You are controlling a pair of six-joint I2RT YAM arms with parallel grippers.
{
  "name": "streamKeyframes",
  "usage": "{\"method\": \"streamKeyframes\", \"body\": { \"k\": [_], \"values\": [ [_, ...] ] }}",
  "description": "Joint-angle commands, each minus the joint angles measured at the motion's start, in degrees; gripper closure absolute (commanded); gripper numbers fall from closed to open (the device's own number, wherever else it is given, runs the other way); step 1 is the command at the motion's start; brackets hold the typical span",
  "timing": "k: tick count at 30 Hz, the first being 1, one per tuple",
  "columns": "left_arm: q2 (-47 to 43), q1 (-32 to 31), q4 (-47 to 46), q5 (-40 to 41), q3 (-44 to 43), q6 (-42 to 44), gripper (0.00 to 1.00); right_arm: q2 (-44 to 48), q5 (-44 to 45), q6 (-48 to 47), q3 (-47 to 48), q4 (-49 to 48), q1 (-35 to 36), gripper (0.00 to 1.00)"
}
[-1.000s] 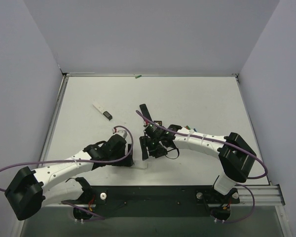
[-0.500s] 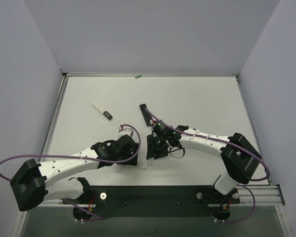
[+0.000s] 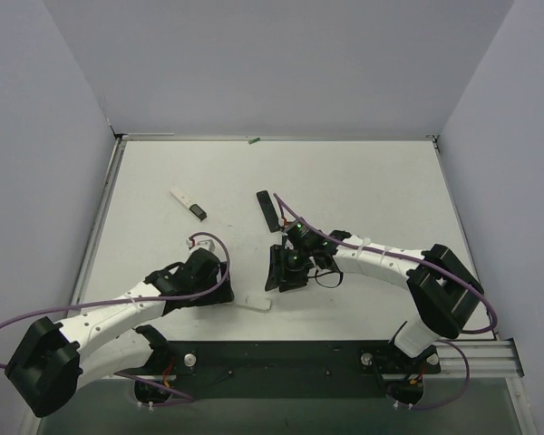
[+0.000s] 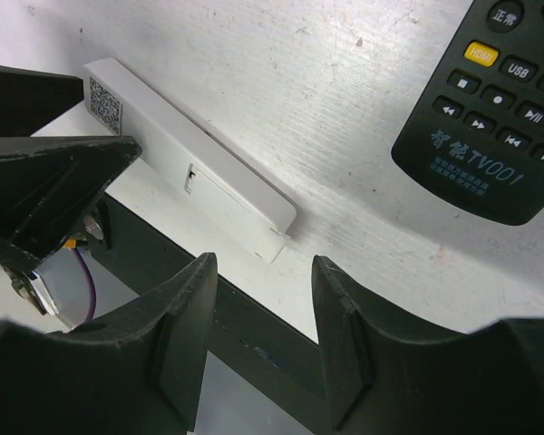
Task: Load the batteries into the remote control
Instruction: Move the remote control to the center of the board.
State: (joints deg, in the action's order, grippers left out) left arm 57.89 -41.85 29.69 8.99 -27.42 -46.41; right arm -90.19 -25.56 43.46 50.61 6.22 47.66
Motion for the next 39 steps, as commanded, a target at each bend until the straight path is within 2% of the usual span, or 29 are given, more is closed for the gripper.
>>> {"method": "streamKeyframes", "body": {
  "k": [1, 11, 24, 29, 34, 39],
  "values": [
    [0.6, 0.4, -9.1, -5.6, 1.1, -1.2, 0.12, 2.3, -0.2, 0.3, -0.5, 0.8, -0.4, 0.58],
    [1.9, -0.9, -16.0, -11.6, 2.4, -2.3, 0.15, 4.2, 6.0, -1.6, -0.2, 6.3, -0.5, 0.57],
    [5.3, -7.0, -17.6, -14.5, -2.0, -0.3, 0.17, 7.2, 13.4, -3.1, -0.3, 13.1, -0.5, 0.57],
    [8.1, -9.3, -18.9, -18.2, -5.0, 1.4, 0.17, 8.7, 15.3, -3.5, -1.1, 15.4, -0.5, 0.57],
    [10.0, -9.9, -20.7, -20.6, -6.7, 1.3, 0.18, 9.2, 17.1, -3.0, -1.3, 17.2, -0.4, 0.57],
    [9.9, -9.7, -18.6, -19.4, -6.5, 0.4, 0.17, 9.4, 18.0, -1.8, -2.1, 18.8, -0.4, 0.57]
  ]
}}
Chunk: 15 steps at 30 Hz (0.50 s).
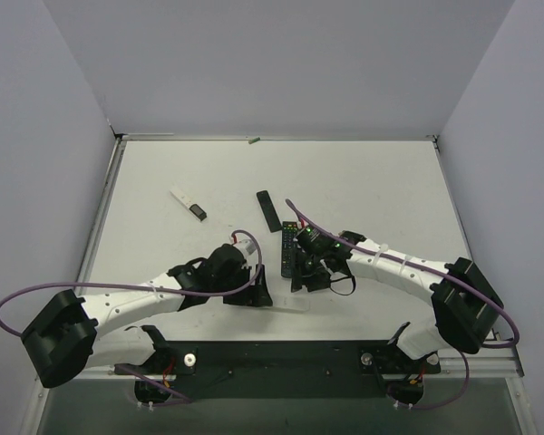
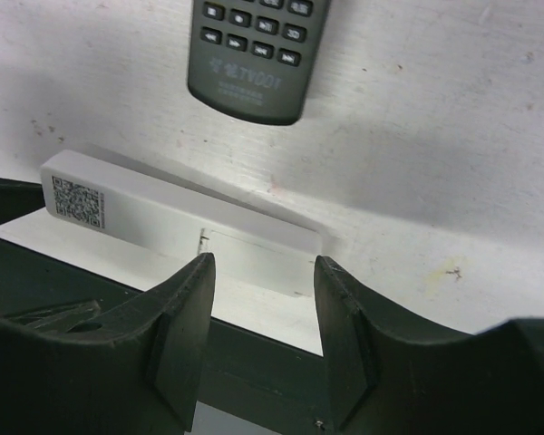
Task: Load the batteries into the remote control
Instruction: Move the remote control to the center of the board.
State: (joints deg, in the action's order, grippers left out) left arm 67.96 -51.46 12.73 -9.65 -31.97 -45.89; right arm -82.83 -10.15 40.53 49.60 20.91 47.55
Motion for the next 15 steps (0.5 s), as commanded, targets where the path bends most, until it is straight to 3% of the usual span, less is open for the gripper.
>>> {"method": "streamKeyframes", "body": {
  "k": [1, 11, 15],
  "values": [
    [-0.5, 0.2, -0.7, -0.4, -1.9, -0.5, 0.17, 2.2, 2.6, 1.8, -1.3, 4.2, -0.3, 0.57],
    [-2.5, 4.5, 2.0, 2.1, 0.3, -0.8, 0.17, 2.2, 3.3, 4.6, -1.4, 5.9, 0.6, 0.57],
    [-2.0, 5.1, 0.9, 2.1, -0.1, -0.1, 0.26, 1.4, 3.9, 6.3, -1.1, 6.3, 1.8, 0.57]
  ]
}}
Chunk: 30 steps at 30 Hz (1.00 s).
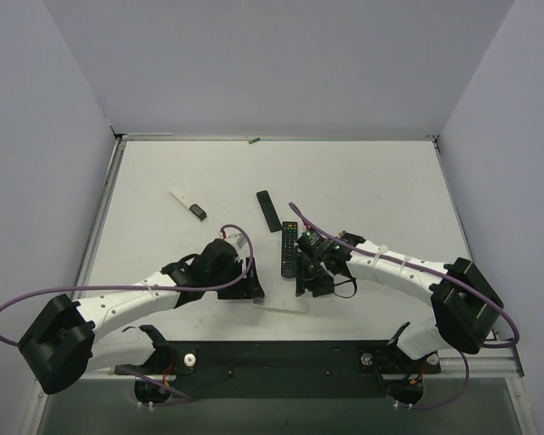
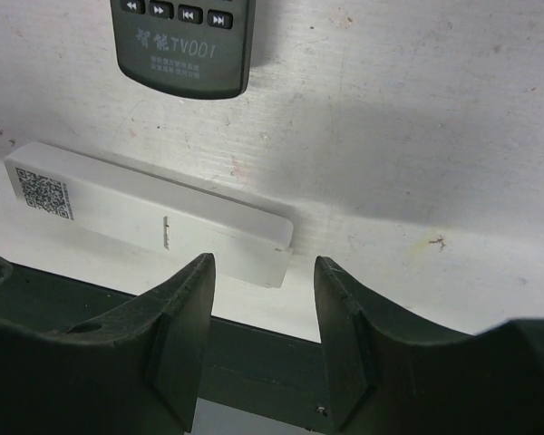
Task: Load the batteries into the remote control
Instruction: Move the remote control to the center of the board, then load the battery cover into the remote control.
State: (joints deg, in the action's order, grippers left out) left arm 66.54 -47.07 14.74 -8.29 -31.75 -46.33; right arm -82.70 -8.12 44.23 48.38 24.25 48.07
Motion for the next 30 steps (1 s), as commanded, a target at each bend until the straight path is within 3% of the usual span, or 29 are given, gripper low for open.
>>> {"method": "streamKeyframes", "body": {
  "k": [1, 4, 30],
  "values": [
    [-0.2, 0.7, -1.2, 0.6, -0.6, 0.9, 0.29, 0.6, 2.1, 3.0, 0.2, 3.0, 1.8, 0.57],
    [1.3, 0.7, -2.3, -0.4, -0.9, 1.5, 0.35, -0.8, 3.2, 4.2, 1.1, 3.3, 2.9, 0.58],
    [7.9, -0.4, -5.2, -2.5, -1.3, 1.9, 0.45, -4.8, 5.0, 6.0, 2.2, 3.4, 5.4, 0.65]
  ]
}}
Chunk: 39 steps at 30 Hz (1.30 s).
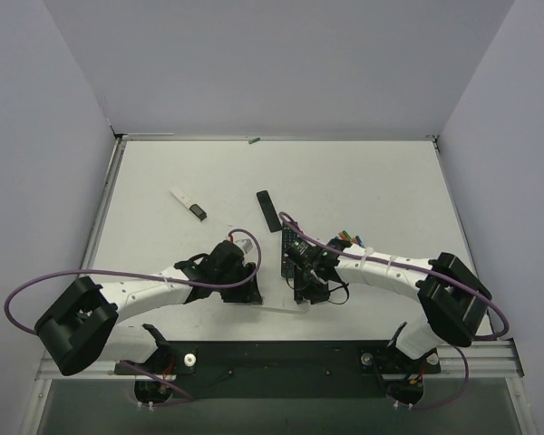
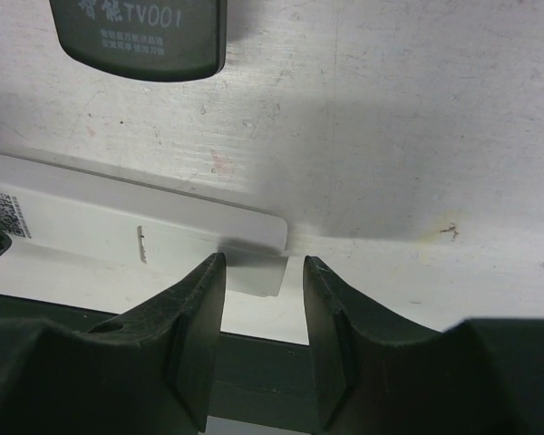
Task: Load the batteries into the remote control
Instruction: Load the battery cover into the remote control.
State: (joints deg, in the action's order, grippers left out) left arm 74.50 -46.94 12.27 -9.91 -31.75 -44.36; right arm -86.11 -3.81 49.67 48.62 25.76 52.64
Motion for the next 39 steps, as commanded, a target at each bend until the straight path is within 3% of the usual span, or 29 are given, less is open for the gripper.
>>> {"method": "streamKeyframes", "body": {
  "k": [1, 10, 16, 31, 39],
  "values": [
    [-0.1, -0.5, -3.0, -0.9, -1.3, -0.1, 0.45, -1.6, 0.6, 0.5, 2.1, 2.0, 1.1, 0.66],
    [0.6, -1.1, -3.6, -1.1, -1.5, -0.7, 0.47, -2.8, 0.5, 0.3, 2.3, 1.8, 1.5, 0.70],
    [1.3, -1.3, -4.4, -2.3, -1.6, -1.2, 0.59, -3.3, 0.6, 0.2, 2.8, 1.8, 2.2, 0.74],
    [0.6, -2.1, -7.9, -4.9, -1.9, -2.6, 0.60, -7.0, -1.4, -3.3, 7.5, 0.3, 4.8, 0.77],
    [-0.8, -2.1, -9.3, -5.2, -1.7, -3.8, 0.60, -6.7, -9.2, -1.6, 5.2, -7.0, 0.3, 0.76]
  ]
}}
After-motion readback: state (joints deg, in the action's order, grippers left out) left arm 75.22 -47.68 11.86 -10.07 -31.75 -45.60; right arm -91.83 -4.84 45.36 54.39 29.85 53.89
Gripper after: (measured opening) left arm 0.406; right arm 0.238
